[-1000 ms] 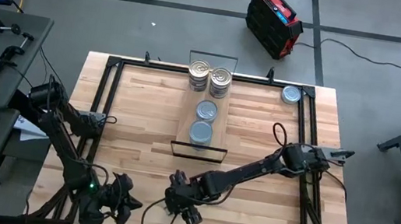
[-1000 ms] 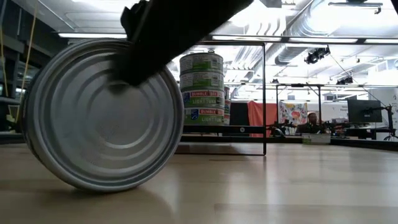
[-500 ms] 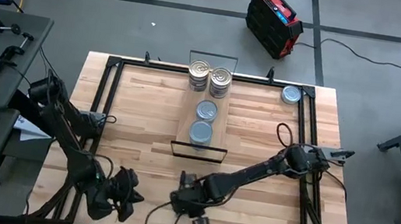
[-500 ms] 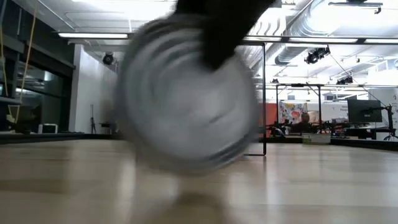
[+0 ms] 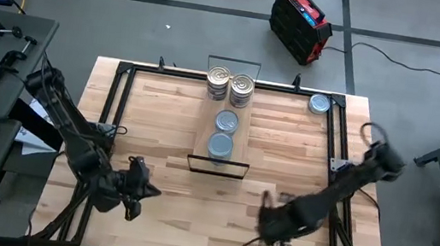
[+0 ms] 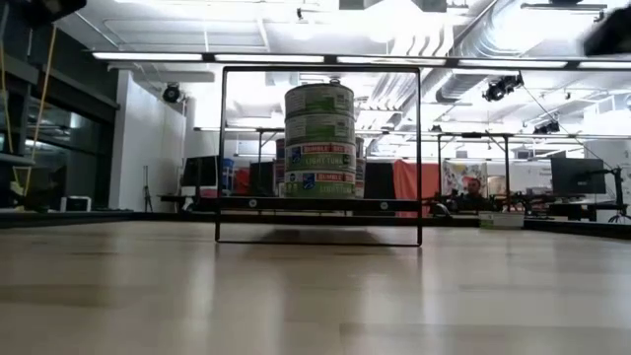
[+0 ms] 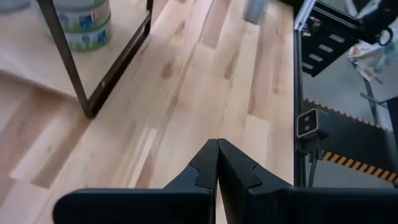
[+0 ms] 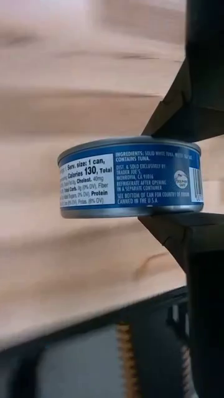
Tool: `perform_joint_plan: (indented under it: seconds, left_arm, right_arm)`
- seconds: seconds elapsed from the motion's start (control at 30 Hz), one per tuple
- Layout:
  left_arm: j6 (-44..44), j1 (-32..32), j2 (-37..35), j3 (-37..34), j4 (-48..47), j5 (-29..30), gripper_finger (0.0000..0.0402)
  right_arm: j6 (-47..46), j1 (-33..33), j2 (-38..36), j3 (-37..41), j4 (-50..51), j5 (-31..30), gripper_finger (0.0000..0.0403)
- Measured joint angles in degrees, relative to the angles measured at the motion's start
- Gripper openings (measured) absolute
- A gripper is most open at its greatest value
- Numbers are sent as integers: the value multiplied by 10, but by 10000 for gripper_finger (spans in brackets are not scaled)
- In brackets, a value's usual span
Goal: Stack canned seafood by type on shelf
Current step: Stack the blue tuna can on top of the other blue tuna cans on the shelf
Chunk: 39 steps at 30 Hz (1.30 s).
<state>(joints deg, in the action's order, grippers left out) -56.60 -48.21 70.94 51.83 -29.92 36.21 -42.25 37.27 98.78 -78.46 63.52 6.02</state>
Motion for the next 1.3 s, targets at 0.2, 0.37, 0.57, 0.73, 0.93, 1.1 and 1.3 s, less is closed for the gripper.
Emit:
perform_joint_plan:
  seconds: [0.2, 0.37, 0.57, 0.73, 0.93, 1.1, 1.3]
  left_arm:
    - [86, 7, -30, 0, 0, -2, 0]
    - [123, 56, -38, 0, 7, -1, 0]
    - [152, 147, -38, 0, 84, -1, 0]
    - [194, 221, -38, 0, 185, -1, 0]
    - [166, 291, -38, 0, 302, -1, 0]
    - [160, 312, -38, 0, 376, -1, 0]
    - [201, 342, -38, 0, 428, -1, 0]
  right_arm:
    - [-221, -17, -148, 121, -19, -121, 116]
    - [-203, -93, -199, 129, 37, -267, 116]
    - [71, -249, -206, 129, 24, -350, 116]
    - [433, -384, -205, 129, -147, -342, 116]
    - [670, -483, -205, 129, -326, -224, 116]
    - [798, -488, -190, 129, -396, -177, 116]
    - [921, -481, -122, 129, -455, -190, 116]
